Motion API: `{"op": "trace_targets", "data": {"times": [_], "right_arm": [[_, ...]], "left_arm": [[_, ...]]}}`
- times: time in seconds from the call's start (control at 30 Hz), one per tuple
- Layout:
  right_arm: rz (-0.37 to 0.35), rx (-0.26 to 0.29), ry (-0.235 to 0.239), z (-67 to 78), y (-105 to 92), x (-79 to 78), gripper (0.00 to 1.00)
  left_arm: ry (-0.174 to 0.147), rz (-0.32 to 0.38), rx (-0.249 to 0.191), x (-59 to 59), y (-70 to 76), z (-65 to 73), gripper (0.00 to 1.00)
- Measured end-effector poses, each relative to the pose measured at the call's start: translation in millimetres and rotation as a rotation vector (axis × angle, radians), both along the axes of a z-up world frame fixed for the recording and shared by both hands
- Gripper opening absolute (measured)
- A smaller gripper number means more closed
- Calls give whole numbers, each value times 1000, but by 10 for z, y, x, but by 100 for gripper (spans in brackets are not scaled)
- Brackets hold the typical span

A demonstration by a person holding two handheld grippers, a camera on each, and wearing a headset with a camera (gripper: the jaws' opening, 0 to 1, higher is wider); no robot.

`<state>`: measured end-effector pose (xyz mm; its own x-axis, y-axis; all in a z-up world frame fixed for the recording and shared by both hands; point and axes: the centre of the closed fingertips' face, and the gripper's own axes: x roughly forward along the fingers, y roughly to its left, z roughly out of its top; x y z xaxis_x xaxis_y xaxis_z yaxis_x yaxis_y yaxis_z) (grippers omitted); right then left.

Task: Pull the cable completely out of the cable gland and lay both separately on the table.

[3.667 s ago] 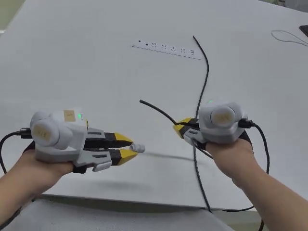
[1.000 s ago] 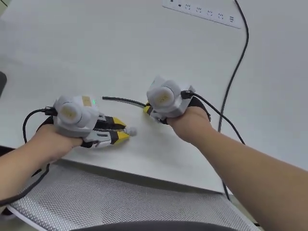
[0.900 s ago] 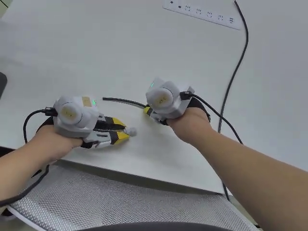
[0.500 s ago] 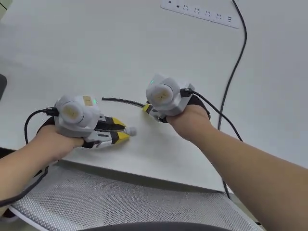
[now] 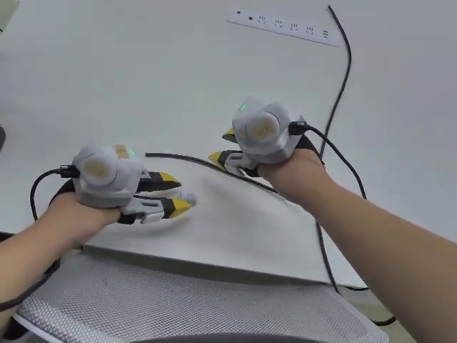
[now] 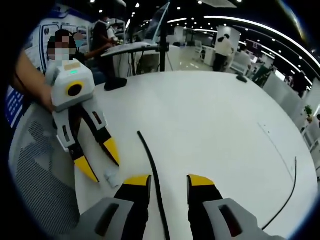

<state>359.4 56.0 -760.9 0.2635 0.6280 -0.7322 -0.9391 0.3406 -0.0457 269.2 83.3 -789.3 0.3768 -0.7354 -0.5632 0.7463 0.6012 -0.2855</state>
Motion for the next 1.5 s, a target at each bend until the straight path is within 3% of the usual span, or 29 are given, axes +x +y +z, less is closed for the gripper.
{"op": "trace_targets", "data": {"times": [0.17,0.27,0.57,0.77,0.93,1.23,1.5], "right_arm": [[-30,75,11,247,-76,-19,32],[-65,163,39,448,-123,-52,36],[-114,253,10,883,-526,-156,46],[-165,301,5,1065,-795,-253,50],[-189,312,-6,1079,-1007,-353,55],[-296,397,27,1093,-1356,-632,68],[-333,389,59,942,-1604,-854,77]], "left_arm": [[17,24,-20,-10,18,87,33],[16,38,-33,-8,30,159,36],[-10,87,-87,19,81,462,44],[-27,129,-113,18,158,637,48],[-35,158,-127,-8,229,753,53],[-62,210,-150,-102,364,943,60],[-73,227,-132,-227,483,994,67]]}}
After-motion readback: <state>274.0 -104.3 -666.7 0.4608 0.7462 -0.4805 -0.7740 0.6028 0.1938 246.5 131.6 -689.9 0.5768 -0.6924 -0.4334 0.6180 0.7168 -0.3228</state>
